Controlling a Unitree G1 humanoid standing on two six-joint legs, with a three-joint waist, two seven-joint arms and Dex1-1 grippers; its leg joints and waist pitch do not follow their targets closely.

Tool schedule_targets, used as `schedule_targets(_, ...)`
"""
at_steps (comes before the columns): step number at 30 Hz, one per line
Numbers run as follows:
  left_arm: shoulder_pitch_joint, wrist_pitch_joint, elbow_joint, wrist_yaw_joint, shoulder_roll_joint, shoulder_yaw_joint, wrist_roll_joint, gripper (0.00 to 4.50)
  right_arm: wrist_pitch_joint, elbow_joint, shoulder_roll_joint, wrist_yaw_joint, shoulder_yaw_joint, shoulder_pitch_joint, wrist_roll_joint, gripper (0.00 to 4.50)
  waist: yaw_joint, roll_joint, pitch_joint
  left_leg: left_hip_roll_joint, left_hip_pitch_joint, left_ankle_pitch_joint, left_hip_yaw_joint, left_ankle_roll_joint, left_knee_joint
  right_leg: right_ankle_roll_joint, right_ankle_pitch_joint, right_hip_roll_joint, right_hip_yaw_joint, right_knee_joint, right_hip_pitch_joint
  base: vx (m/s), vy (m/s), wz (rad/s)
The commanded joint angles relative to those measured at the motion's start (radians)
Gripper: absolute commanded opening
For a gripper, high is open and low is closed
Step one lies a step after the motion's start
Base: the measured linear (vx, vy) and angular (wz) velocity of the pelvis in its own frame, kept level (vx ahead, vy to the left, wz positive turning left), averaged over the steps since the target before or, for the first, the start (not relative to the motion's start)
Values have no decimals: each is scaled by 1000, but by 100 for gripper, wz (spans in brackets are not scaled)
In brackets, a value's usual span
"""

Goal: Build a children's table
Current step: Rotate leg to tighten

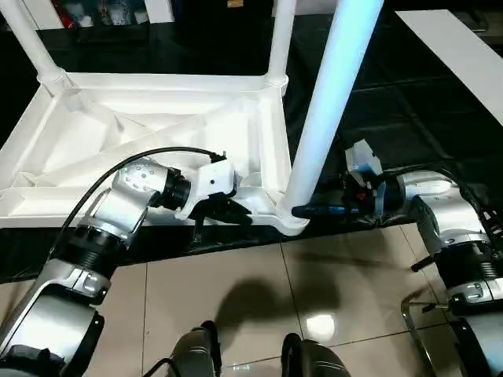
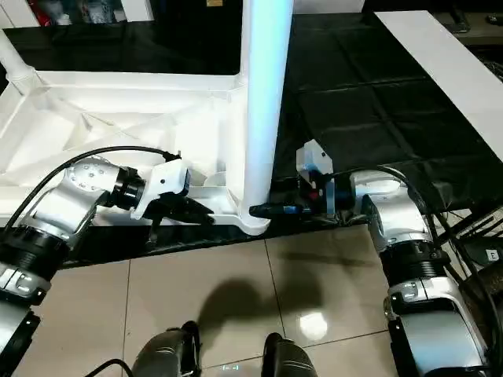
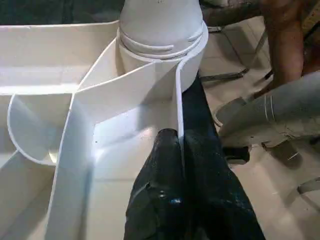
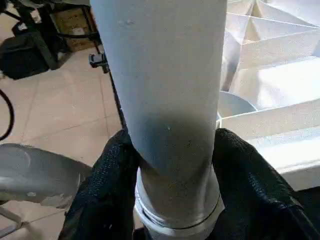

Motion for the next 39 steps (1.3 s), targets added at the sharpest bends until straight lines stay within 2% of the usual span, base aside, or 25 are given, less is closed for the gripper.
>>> schedule_targets(1, 8, -5, -37, -53, -13, -44, -13, 0, 0, 3, -8, 25, 12, -7, 8, 195, -7, -12, -104, 67, 44, -169, -28, 123, -50, -264, -205, -81, 53, -56, 54, 0, 0, 0)
schedule_targets(9, 2, 29, -25, -22, -25, -30, -12, 0, 33, -27, 0, 26, 8, 11, 26, 189, -6, -13, -105, 66, 45, -163, -27, 123, -49, -269, -195, -80, 53, -55, 55, 0, 0, 0)
schedule_targets(13, -17, 88, -3, 56, -70, 17, -34, 0, 76, -88, 27, -84, -7, 50, 21, 189, -6, -13, -99, 66, 44, -173, -28, 119, -52, -261, -219, -80, 54, -59, 52, 0, 0, 0)
schedule_targets(16, -38, 125, 16, 119, -101, 36, -30, 0, 85, -126, 70, -218, -16, 78, -14, 189, -9, -15, -96, 64, 44, -214, -31, 92, -55, -237, -302, -83, 53, -69, 51, 0, 0, 0)
schedule_targets(17, -48, 132, 29, 151, -114, 40, -20, 0, 83, -152, 91, -270, -18, 94, -24, 189, -11, -15, -91, 63, 44, -238, -32, 76, -59, -217, -351, -85, 54, -77, 49, 0, 0, 0)
schedule_targets(18, -55, 136, 39, 173, -125, 43, -14, 0, 103, -172, 106, -300, -17, 104, -26, 189, -12, -15, -92, 63, 48, -255, -34, 62, -60, -204, -379, -86, 54, -79, 47, 0, 0, 0)
schedule_targets(20, -73, 146, 69, 236, -156, 51, 1, 0, 155, -215, 140, -372, -9, 125, -39, 188, -17, -20, -89, 61, 46, -268, -37, 52, -63, -193, -401, -87, 54, -82, 48, 0, 0, 0)
schedule_targets(21, -97, 166, 107, 310, -190, 61, 15, 0, 184, -239, 185, -454, -1, 137, -61, 188, -19, -17, -86, 61, 49, -277, -36, 43, -66, -185, -415, -83, 55, -83, 42, 0, 0, 0)
schedule_targets(22, -104, 172, 118, 330, -200, 63, 19, 0, 195, -245, 200, -479, 0, 139, -66, 188, -22, -18, -84, 60, 51, -288, -35, 39, -68, -182, -428, -81, 56, -87, 39, 0, 0, 0)
schedule_targets(23, -133, 204, 161, 419, -239, 80, 34, 0, 202, -237, 259, -603, -3, 133, -104, 188, -26, -19, -84, 59, 55, -316, -39, 23, -67, -175, -472, -88, 55, -91, 39, 0, 0, 0)
schedule_targets(25, -140, 213, 171, 443, -248, 84, 38, 0, 206, -234, 274, -638, -4, 131, -113, 188, -32, -20, -81, 56, 55, -337, -44, 5, -67, -156, -530, -95, 53, -98, 39, 0, 0, 0)
schedule_targets(26, -160, 219, 199, 499, -268, 92, 47, 0, 215, -204, 317, -735, -20, 112, -129, 188, -36, -20, -79, 55, 53, -339, -44, 4, -68, -144, -546, -94, 54, -103, 37, 0, 0, 0)
schedule_targets(27, -178, 222, 225, 550, -287, 99, 55, 0, 221, -176, 360, -830, -40, 94, -142, 188, -37, -17, -79, 57, 58, -353, -46, -1, -70, -141, -552, -94, 53, -105, 34, 0, 0, 0)
schedule_targets(29, -217, 223, 270, 653, -322, 112, 72, 0, 229, -107, 444, -1021, -59, 40, -181, 188, -45, -13, -79, 56, 57, -376, -49, -12, -73, -137, -552, -93, 51, -105, 32, 0, 0, 0)
schedule_targets(30, -217, 223, 270, 653, -322, 112, 72, 0, 229, -107, 444, -1021, -59, 40, -181, 188, -48, -13, -77, 55, 58, -385, -50, -18, -75, -135, -556, -92, 49, -107, 30, 0, 0, 0)
schedule_targets(31, -241, 225, 292, 706, -349, 124, 80, 0, 245, -58, 506, -1148, -89, -5, -186, 188, -52, -13, -80, 54, 58, -391, -51, -25, -76, -132, -545, -91, 48, -106, 33, 0, 0, 0)
schedule_targets(32, -245, 226, 295, 714, -355, 127, 81, 0, 249, -51, 519, -1168, -97, -12, -184, 188, -54, -11, -80, 55, 60, -394, -52, -29, -77, -136, -535, -92, 49, -105, 32, 0, 0, 0)
schedule_targets(34, -250, 227, 299, 728, -364, 132, 82, 0, 252, -38, 539, -1194, -109, -24, -177, 188, -55, -10, -84, 55, 61, -387, -49, -22, -80, -132, -489, -91, 50, -109, 36, 0, 0, 0)
schedule_targets(35, -259, 230, 306, 757, -386, 142, 82, 0, 237, -5, 588, -1229, -131, -49, -161, 243, -55, -9, -85, 56, 62, -370, -44, -11, -80, -143, -430, -89, 55, -106, 33, 0, 0, 0)
schedule_targets(37, -261, 230, 309, 768, -390, 144, 83, 0, 225, 4, 600, -1239, -135, -56, -161, 257, -55, -11, -88, 55, 57, -344, -43, 2, -81, -159, -373, -87, 55, -98, 39, 0, 0, 0)
schedule_targets(38, -256, 224, 313, 775, -390, 146, 83, 0, 194, 14, 608, -1240, -144, -67, -158, 264, -56, -11, -90, 55, 54, -315, -40, 20, -80, -174, -310, -87, 57, -91, 41, 0, 0, 0)
schedule_targets(39, -255, 223, 314, 775, -390, 146, 83, 0, 191, 15, 607, -1239, -146, -68, -159, 278, -55, -10, -92, 54, 53, -307, -39, 26, -78, -180, -296, -87, 57, -89, 44, 0, 0, 0)
